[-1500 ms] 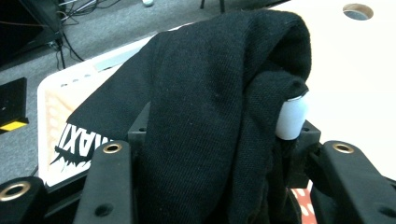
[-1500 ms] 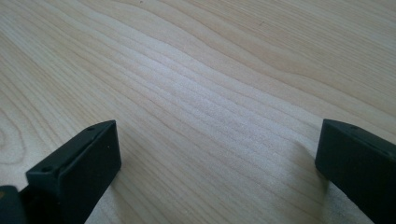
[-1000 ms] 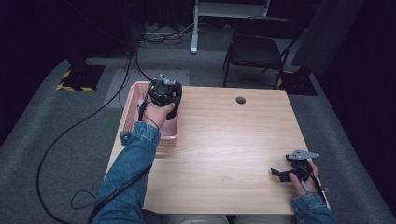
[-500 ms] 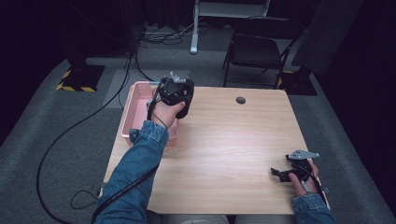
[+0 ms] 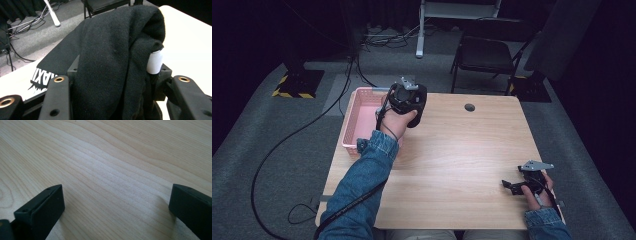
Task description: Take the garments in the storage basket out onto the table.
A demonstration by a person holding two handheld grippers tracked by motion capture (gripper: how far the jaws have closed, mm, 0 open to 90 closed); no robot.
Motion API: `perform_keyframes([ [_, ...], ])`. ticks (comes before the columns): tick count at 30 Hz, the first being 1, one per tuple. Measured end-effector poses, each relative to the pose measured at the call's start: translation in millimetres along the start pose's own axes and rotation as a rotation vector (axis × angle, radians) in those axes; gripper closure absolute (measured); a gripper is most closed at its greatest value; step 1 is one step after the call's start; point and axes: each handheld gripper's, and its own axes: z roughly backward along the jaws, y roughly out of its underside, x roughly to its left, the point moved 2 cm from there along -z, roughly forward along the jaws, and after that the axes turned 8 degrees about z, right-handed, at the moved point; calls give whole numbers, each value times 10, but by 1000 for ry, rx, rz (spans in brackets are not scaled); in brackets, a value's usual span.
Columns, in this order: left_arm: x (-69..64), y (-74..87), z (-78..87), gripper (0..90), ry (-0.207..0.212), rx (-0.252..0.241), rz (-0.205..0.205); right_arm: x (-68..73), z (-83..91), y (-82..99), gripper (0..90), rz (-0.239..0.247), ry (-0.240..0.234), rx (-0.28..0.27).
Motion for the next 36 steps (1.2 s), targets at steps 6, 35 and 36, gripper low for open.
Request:
perform_keyframes([
  [6,-105,-18,-66,438,20,2,7,1,0,0,1,-1,0,0],
  [35,-575,-43,-347,432,91,0,-26,-3,-2,-2,1,2,-2,0],
  [36,-586,-40,-358,432,91,3,-30,-3,-2,-2,1,2,-2,0],
])
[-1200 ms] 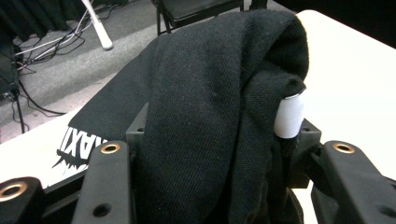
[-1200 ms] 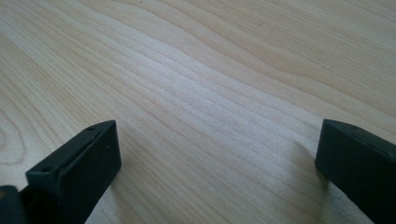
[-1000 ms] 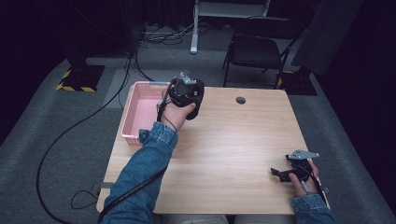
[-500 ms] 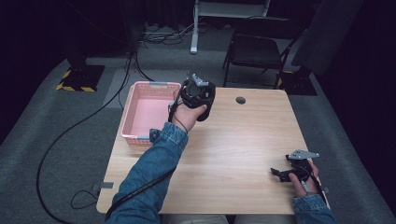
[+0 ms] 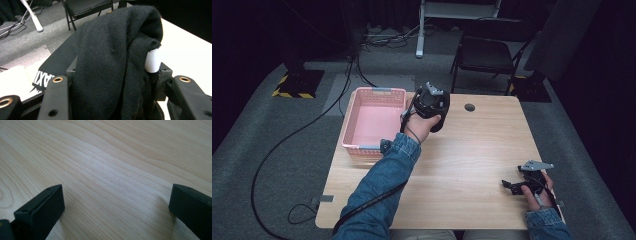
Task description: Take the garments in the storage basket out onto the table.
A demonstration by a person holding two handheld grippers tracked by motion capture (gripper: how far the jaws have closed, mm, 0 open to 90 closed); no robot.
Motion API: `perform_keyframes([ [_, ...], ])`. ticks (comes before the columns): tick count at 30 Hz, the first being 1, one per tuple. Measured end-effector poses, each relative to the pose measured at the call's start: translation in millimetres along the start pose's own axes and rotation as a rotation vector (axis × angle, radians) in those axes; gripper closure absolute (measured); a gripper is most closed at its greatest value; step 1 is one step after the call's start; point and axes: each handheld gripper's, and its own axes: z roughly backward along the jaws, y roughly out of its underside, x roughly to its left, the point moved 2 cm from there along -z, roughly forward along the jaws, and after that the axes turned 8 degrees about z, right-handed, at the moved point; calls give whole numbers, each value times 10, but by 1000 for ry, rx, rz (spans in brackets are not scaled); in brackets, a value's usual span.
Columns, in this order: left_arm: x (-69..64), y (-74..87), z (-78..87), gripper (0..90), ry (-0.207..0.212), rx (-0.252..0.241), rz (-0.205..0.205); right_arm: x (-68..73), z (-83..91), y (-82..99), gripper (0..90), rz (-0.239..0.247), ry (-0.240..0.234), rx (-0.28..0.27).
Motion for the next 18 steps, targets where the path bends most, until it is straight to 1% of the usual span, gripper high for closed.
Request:
perform_keyframes([
  [7,-71,35,-98,432,-1,7,-9,1,0,0,1,-1,0,0],
  [9,-104,57,-143,432,-2,15,-18,1,0,0,1,0,0,0],
  [12,-148,81,-187,432,-22,21,-43,1,0,0,1,-1,0,0],
  [18,-198,123,-264,432,-8,30,-41,1,0,0,1,-1,0,0],
])
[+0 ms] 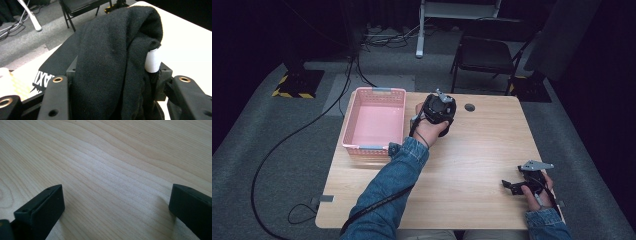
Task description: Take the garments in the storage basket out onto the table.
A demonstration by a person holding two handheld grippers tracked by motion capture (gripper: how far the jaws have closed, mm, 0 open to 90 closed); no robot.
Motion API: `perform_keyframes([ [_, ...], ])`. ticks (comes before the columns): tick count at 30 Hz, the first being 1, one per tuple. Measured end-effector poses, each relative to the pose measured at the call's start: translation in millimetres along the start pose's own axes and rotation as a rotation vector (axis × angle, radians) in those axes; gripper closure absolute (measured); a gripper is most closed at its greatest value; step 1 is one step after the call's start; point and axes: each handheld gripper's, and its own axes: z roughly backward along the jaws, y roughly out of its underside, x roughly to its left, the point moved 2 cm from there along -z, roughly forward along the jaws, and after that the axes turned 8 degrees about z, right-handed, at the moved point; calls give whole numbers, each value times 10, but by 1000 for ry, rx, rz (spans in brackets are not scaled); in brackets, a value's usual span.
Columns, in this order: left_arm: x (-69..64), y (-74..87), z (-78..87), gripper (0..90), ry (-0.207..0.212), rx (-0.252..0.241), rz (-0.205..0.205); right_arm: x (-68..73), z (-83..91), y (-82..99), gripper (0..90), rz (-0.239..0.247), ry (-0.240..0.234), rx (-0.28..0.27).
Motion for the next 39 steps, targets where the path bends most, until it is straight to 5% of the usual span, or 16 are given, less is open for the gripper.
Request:
perform_keyframes([
  [39,-340,308,-556,432,82,49,-7,0,0,0,1,-1,0,1],
])
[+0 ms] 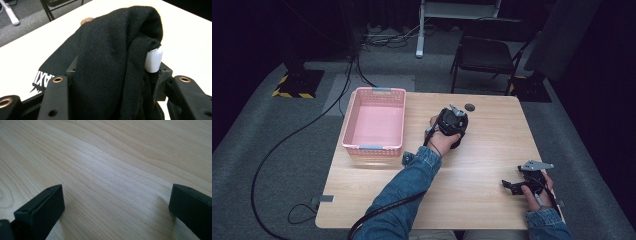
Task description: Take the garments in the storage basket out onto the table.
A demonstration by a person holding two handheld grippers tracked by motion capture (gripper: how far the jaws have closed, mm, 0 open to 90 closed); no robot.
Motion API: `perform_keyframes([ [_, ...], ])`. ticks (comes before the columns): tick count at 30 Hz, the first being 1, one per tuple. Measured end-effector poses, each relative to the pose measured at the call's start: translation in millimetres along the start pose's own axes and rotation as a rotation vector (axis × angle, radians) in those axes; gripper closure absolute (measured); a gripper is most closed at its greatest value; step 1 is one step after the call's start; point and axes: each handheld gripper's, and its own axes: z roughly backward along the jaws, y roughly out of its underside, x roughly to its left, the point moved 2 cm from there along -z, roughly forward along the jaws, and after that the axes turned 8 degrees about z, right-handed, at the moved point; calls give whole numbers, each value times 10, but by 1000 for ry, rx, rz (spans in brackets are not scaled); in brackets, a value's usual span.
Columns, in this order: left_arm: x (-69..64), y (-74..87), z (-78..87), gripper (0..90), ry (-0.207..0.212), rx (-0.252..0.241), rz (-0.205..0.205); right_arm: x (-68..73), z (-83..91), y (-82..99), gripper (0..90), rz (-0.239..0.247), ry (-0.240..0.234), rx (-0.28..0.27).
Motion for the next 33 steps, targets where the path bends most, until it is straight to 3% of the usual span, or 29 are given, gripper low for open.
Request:
perform_keyframes([
  [17,-95,121,-211,432,25,23,8,0,-1,0,1,1,-1,-1],
  [33,-231,246,-411,433,50,67,-8,0,-1,-1,1,1,-1,-1],
])
